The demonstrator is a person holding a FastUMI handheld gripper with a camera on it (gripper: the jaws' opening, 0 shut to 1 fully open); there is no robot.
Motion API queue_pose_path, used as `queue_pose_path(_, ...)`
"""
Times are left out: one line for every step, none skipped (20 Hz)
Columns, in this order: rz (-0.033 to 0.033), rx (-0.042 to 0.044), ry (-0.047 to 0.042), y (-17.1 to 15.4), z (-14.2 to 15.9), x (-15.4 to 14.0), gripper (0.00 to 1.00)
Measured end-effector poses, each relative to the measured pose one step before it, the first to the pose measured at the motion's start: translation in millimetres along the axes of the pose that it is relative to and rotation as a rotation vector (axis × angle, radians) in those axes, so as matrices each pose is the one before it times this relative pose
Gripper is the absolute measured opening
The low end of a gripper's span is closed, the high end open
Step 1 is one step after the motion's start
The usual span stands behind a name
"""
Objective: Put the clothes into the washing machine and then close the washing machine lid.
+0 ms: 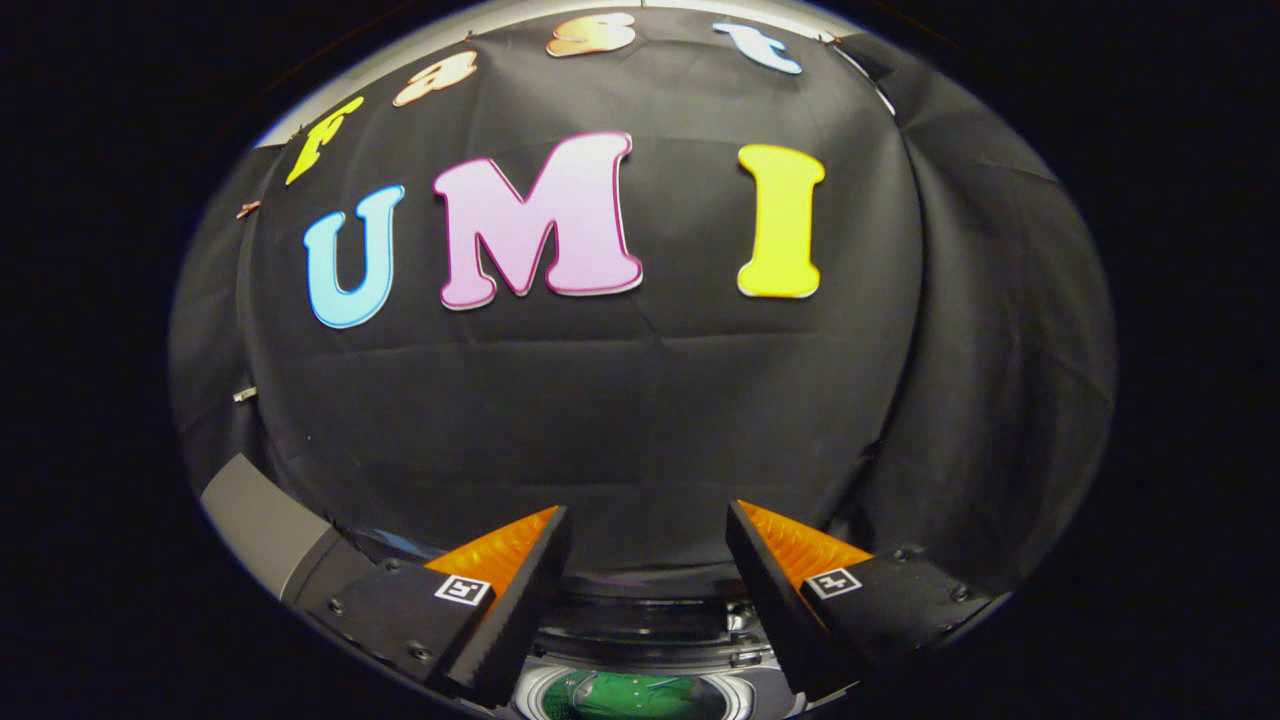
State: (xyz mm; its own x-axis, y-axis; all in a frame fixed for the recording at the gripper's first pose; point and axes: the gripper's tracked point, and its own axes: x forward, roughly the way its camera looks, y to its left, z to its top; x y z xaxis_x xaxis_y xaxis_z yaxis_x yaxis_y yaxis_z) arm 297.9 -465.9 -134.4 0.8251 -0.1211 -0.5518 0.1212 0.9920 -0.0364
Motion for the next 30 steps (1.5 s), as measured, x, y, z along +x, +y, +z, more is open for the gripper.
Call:
queue_pose_path(-0.01506,0.0293,-0.10294,-3.12,22.74,21.93,0.99)
queue_pose_path(-0.0113,-0.0137,0.08235,2.44,-30.99,14.18,1.0)
queue_pose_path(-0.00059,-0.02897,-0.0291,-0.05,3.14,0.86,1.0)
queue_pose_path(-0.0023,0.01708,0.01315,3.8,-5.95,-5.19,1.0)
queue_pose_path(0.00493,-0.00735,-0.01888,4.04,-0.8,-7.34,1.0)
queue_pose_path(0.00511,-0.00223,-0.00495,-3.39,1.83,-14.76,1.0)
queue_pose_path(0.00704,-0.00047,-0.00159,1.48,3.83,-4.63,1.0)
queue_pose_path(0.00858,-0.00683,-0.00051,-1.12,-1.01,-6.09,1.0)
queue_pose_path(0.00809,0.00248,0.00374,1.45,-1.39,-2.23,1.0)
queue_pose_path(0.00641,-0.0031,0.00015,2.13,0.07,-8.52,1.0)
queue_pose_path(0.00017,-0.00064,0.00733,-0.01,-0.74,-2.97,1.0)
queue_pose_path(0.00032,0.00015,0.00988,-0.49,-1.02,-2.3,1.0)
queue_pose_path(0.00296,-0.0008,0.00683,0.21,-0.84,-0.48,1.0)
queue_pose_path(0.00831,0.00276,0.00153,0.3,-2.53,-2.72,1.0)
queue_pose_path(0.00743,0.00076,-0.00626,1.0,-1.74,-4.33,1.0)
queue_pose_path(0.00547,-0.00452,-0.00853,0.19,-1.59,-4.46,1.0)
queue_pose_path(0.00206,-0.00204,-0.00471,-0.51,-2.39,-3.77,1.0)
queue_pose_path(0.00276,-0.00086,-0.00044,0.0,-3.08,-2.78,1.0)
queue_pose_path(0.00377,0.00001,-0.00008,0.61,-2.22,-2.12,1.0)
queue_pose_path(0.0054,0.00054,0.0005,0.89,-2.56,-3.49,1.0)
queue_pose_path(0.00535,-0.00011,0.00422,0.46,-2.99,-2.2,1.0)
queue_pose_path(0.00876,-0.00002,0.00092,0.27,-3.53,-4.82,1.0)
queue_pose_path(0.00978,-0.00009,-0.00449,1.07,-2.09,-3.35,1.0)
queue_pose_path(0.00911,-0.00128,-0.01028,0.61,-1.65,-3.94,1.0)
queue_pose_path(0.00578,-0.00074,-0.00571,-0.03,-1.47,-3.73,1.0)
queue_pose_path(0.00183,0.00094,0.00132,-1.38,-4.54,-3.67,1.0)
queue_pose_path(-0.00159,0.00234,0.00173,0.02,-3.5,-2.54,1.0)
queue_pose_path(-0.0027,0.00137,-0.00402,0.21,-0.57,-0.93,1.0)
queue_pose_path(-0.00152,-0.00055,-0.0056,1.01,-0.86,-2.05,1.0)
queue_pose_path(-0.00069,-0.0013,-0.00604,0.74,-0.84,-0.88,1.0)
